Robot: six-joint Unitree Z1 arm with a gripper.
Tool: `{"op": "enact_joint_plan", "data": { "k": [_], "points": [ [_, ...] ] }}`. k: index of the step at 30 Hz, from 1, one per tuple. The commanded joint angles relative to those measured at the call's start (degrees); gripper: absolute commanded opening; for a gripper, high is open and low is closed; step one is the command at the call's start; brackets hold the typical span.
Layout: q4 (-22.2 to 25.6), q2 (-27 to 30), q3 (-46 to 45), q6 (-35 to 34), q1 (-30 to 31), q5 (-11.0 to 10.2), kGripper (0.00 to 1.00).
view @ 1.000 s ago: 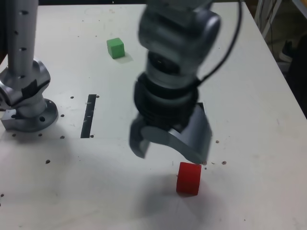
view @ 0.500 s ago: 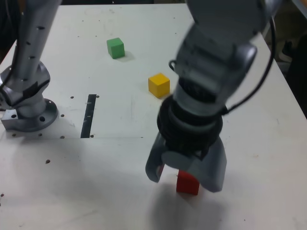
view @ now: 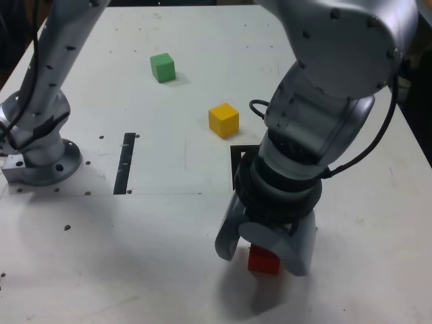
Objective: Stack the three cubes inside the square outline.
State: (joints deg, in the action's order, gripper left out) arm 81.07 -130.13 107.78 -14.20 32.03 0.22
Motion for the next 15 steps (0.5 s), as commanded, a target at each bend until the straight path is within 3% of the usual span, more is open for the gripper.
{"op": "enact_joint_plan", "data": {
  "k": [1,15],
  "points": [
    [-0.4,-1.0,-0.2,0.3,-0.2,0.2,0.71],
    [-3.5,-1.6,-0.2,0.8,-0.6,0.0,0.37]
  ]
}}
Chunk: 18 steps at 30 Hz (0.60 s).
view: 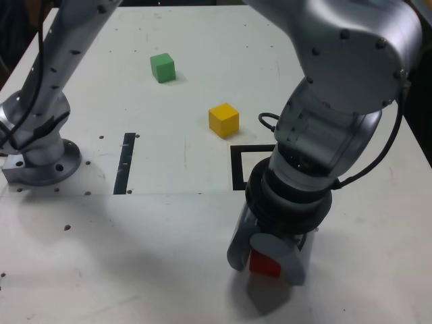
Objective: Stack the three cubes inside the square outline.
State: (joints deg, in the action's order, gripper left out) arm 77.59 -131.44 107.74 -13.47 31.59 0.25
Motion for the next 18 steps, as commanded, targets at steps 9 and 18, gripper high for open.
{"op": "enact_joint_plan", "data": {
  "k": [9,18],
  "points": [
    [0.1,-0.9,-0.1,0.7,-0.7,0.5,0.26],
    [2.4,2.0,-0.3,0.7,-0.9,-1.1,0.15]
  ]
}}
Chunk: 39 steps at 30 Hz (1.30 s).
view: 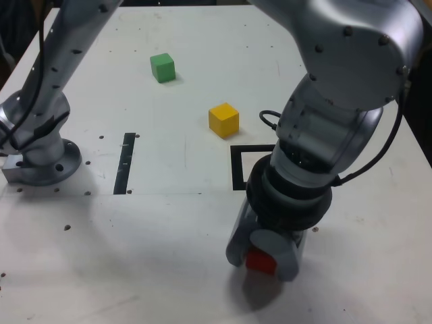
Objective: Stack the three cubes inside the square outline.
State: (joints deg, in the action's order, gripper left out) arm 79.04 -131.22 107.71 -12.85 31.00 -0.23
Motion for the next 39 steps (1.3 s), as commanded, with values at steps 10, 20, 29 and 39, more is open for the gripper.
{"op": "enact_joint_plan", "data": {
  "k": [10,20,29,39],
  "points": [
    [7.1,16.3,-5.5,4.0,-8.1,-6.9,0.15],
    [3.9,15.4,-8.0,10.8,-23.0,-6.1,0.15],
    [-1.6,12.7,-10.3,11.8,-25.6,-5.0,0.15],
    [-4.5,10.3,-12.3,11.8,-25.5,-2.0,0.15]
  ]
}}
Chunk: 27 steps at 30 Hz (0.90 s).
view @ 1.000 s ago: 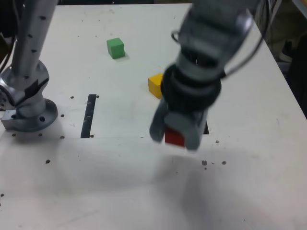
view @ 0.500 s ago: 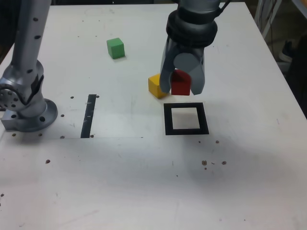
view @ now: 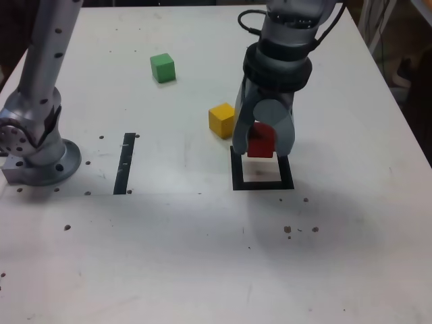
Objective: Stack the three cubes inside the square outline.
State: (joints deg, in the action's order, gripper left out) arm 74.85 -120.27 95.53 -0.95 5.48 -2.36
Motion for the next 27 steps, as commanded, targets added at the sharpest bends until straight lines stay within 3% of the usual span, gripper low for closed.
{"op": "enact_joint_plan", "data": {
  "k": [1,10,15,18,23,27],
  "points": [
    [-0.6,-1.0,-0.2,-0.1,0.1,0.2,0.15],
    [-2.1,-3.7,-0.5,0.0,-0.2,0.4,0.16],
    [-1.5,-3.8,-0.7,0.1,-0.6,0.3,0.25],
    [-0.4,-4.1,-0.4,0.1,-0.7,0.5,0.41],
    [1.3,-5.3,0.4,0.9,-0.7,2.0,0.83],
    [1.5,-5.4,0.8,1.2,-0.7,2.5,0.98]
  ]
}}
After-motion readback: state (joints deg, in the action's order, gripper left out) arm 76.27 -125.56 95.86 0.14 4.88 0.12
